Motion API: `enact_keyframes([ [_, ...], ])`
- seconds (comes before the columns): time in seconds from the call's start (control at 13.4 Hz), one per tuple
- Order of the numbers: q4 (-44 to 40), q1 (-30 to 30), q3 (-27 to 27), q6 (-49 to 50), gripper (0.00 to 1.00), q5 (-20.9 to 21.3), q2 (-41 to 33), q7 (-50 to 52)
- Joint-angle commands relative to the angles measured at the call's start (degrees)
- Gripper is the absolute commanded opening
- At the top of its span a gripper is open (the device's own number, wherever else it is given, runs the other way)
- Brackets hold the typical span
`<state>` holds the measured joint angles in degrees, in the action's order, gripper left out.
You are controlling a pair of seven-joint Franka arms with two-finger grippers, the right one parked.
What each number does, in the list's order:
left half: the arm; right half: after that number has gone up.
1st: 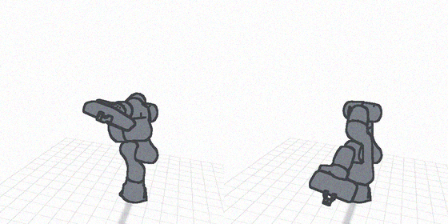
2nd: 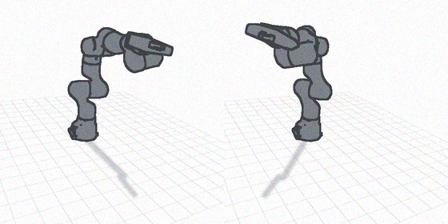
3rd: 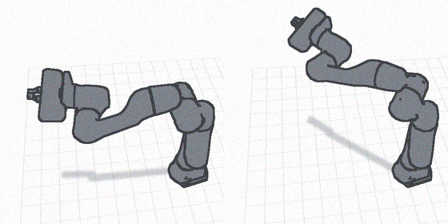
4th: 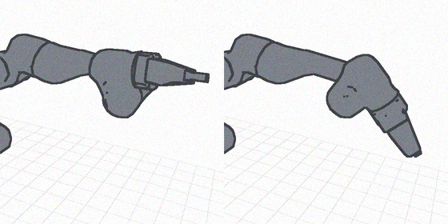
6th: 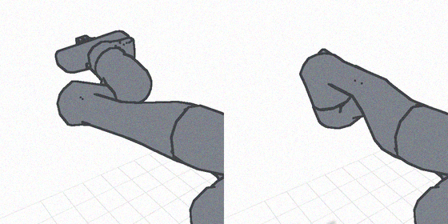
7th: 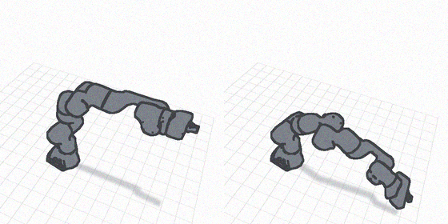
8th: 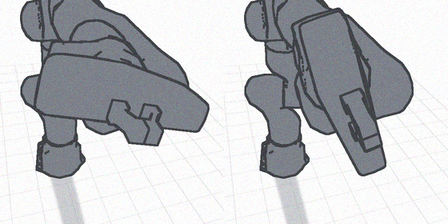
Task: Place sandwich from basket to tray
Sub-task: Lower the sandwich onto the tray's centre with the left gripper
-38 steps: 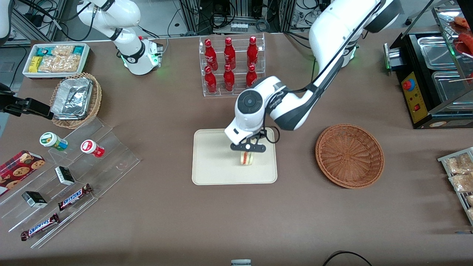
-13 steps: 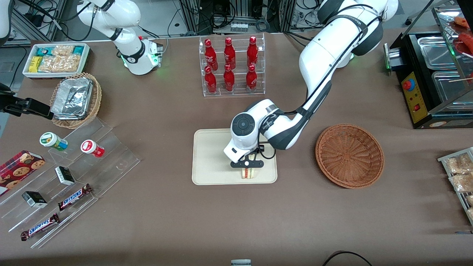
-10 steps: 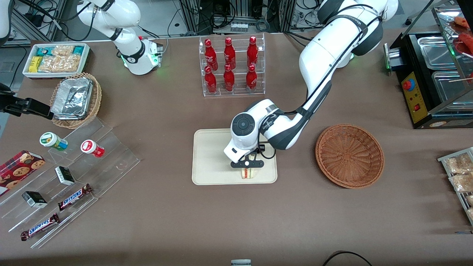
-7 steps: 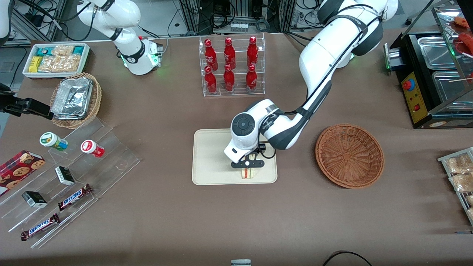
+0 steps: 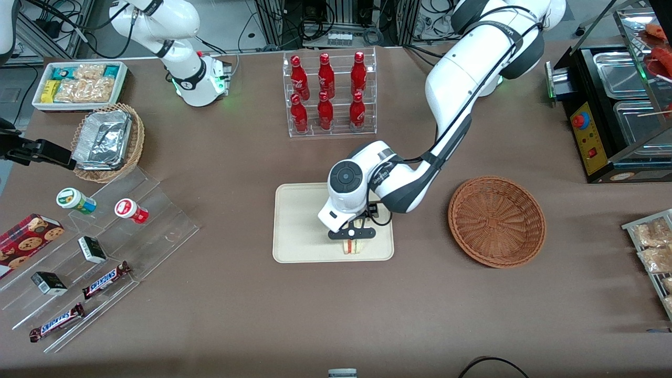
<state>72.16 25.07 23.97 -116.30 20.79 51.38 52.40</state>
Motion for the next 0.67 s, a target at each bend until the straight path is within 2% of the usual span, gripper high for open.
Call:
enact_keyframes([
  [0.0,-1.6,0.9,-0.4,1.5,1.0,0.8,-0.5,1.2],
  [0.6,-1.8,-0.2,-0.8,11.3,1.0,1.0,-10.3,1.1],
])
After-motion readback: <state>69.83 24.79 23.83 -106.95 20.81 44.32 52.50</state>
